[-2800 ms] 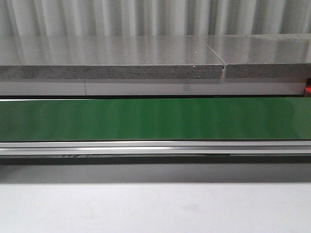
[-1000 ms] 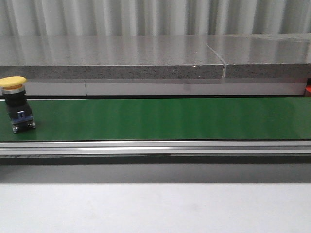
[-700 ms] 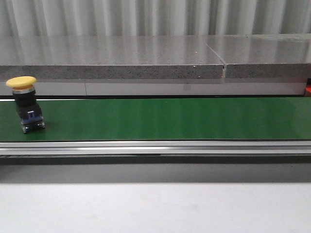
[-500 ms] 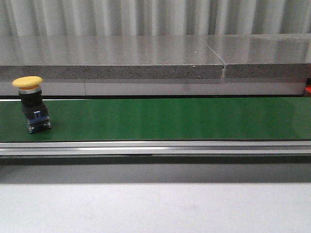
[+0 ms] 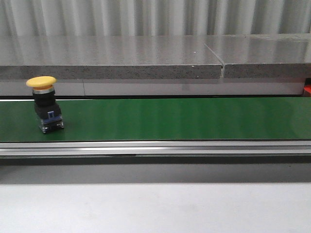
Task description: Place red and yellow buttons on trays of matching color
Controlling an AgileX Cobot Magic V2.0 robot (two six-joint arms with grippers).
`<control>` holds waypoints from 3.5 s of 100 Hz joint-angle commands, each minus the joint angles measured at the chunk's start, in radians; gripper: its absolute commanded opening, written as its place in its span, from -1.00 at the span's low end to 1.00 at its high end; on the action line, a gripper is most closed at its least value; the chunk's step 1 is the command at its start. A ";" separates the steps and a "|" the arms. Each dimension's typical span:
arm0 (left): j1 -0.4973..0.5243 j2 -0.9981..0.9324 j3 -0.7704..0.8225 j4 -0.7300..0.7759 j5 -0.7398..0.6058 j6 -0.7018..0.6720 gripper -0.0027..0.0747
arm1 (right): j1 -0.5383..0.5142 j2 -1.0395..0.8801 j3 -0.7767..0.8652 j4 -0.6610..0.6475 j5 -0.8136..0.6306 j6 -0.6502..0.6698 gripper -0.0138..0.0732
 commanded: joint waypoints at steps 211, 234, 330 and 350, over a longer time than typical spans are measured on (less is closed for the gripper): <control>-0.524 -0.760 0.422 -0.046 -0.281 0.026 -0.99 | 0.020 0.016 -0.029 -0.006 -0.056 -0.006 -0.93; -0.524 -0.965 0.565 -0.046 -0.292 0.026 -0.99 | 0.118 0.162 -0.139 -0.007 -0.015 -0.006 -0.93; -0.524 -1.049 0.607 -0.046 -0.276 0.027 -0.99 | 0.544 1.121 -0.865 0.018 0.325 -0.011 0.73; -0.524 -1.049 0.607 -0.046 -0.276 0.027 -0.99 | 0.549 1.280 -1.004 0.034 0.438 -0.062 0.73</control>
